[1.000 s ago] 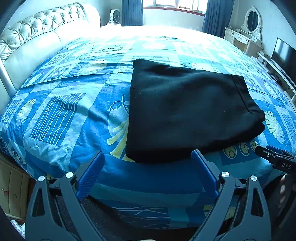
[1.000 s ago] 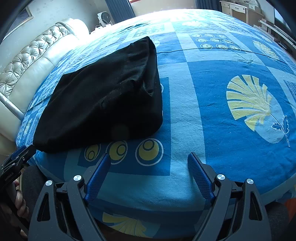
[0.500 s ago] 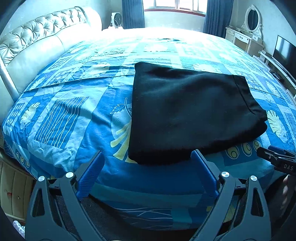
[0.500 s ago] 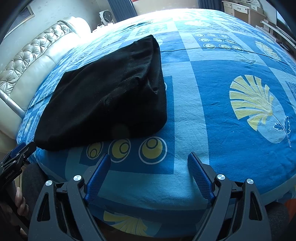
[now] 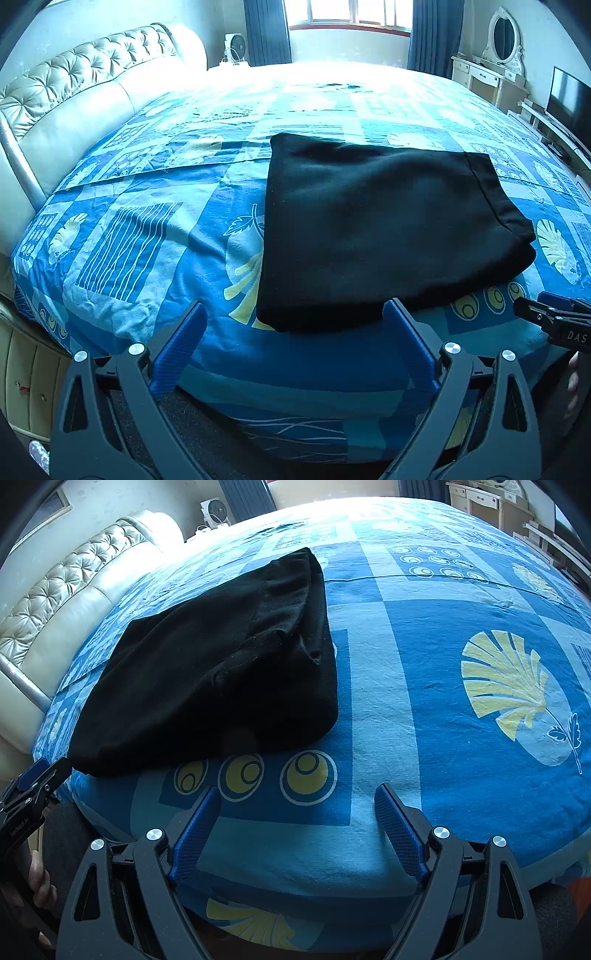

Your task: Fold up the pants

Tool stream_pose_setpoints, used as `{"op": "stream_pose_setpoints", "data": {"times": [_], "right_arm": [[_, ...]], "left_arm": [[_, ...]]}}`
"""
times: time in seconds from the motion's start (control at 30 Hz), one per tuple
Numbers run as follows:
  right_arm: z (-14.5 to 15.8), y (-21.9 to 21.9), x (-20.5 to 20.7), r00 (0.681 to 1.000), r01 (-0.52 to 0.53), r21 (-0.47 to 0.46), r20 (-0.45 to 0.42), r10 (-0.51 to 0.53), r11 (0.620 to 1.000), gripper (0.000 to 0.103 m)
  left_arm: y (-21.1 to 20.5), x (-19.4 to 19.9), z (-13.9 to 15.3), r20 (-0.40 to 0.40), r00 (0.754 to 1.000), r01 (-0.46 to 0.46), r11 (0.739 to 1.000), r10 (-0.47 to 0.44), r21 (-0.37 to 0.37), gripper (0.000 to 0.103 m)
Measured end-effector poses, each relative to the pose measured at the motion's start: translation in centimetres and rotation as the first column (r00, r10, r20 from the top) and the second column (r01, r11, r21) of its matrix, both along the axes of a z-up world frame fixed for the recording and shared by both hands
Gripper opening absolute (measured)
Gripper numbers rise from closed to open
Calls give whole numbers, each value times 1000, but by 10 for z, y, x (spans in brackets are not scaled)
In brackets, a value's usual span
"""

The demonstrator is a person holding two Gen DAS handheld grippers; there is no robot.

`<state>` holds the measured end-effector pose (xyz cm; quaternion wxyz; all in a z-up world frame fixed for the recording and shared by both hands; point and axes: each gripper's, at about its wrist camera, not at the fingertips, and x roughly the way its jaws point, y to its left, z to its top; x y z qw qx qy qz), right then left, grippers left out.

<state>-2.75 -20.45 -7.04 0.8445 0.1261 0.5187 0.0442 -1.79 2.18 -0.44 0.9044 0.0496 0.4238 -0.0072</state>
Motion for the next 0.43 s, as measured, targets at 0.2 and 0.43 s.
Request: {"op": "stream_pose_setpoints", "data": {"times": [0.2,0.43], "right_arm": [[3,-2,1,1000,-9,22,2,9,1000,84],[43,-13,24,996,-19,75,92,12,997,84]], "left_arm": [[2,5,25,46,995,87,993,-83,-78,101],[78,92,31,130,989,-65,996,73,-68,101]]}}
